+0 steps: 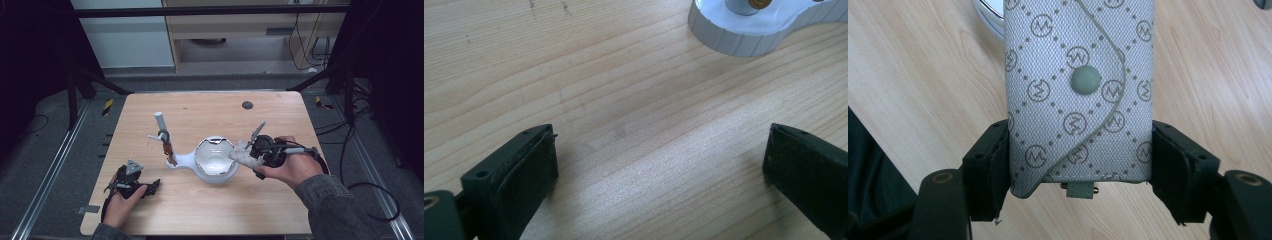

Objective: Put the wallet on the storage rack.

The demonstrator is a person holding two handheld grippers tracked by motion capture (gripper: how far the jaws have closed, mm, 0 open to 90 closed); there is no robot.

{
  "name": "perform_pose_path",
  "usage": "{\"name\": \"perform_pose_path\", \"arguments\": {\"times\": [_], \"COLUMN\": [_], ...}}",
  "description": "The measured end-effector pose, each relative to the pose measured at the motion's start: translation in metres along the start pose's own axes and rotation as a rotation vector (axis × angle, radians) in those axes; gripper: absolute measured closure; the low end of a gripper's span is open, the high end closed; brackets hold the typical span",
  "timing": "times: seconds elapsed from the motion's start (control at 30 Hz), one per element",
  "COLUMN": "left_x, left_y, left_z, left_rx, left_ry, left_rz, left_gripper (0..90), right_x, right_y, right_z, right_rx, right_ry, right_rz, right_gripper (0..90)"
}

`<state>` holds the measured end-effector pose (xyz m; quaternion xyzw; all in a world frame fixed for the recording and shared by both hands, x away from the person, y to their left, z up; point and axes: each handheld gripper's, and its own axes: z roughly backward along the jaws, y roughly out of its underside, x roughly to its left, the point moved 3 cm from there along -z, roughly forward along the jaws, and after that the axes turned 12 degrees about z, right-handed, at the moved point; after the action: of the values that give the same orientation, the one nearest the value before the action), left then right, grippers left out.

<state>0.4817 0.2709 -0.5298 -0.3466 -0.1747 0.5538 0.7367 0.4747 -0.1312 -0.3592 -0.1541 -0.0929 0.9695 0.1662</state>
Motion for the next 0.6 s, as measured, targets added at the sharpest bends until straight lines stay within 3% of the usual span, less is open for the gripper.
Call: {"name": "perform_pose_path", "arguments": {"times": [0.3,0.6], "left_x": [0.0,0.0], "left_y": [0.0,0.0], "left_z": [0.0,0.0], "left_rx": [0.0,-0.001], "left_ry": [0.0,0.0], "left_rz": [-0.002,-0.002], "left_gripper": [0.4,0.4], "right_x": [0.007,0.013], "right_y": [-0.014,-0.035], "right_z": [0.0,-0.012], "right_rx": [-0.003,0.015], "right_ry": [-0.008,-0.031], "right_rz": [0.037,0.074], "right_gripper": [31.5,31.5]}}
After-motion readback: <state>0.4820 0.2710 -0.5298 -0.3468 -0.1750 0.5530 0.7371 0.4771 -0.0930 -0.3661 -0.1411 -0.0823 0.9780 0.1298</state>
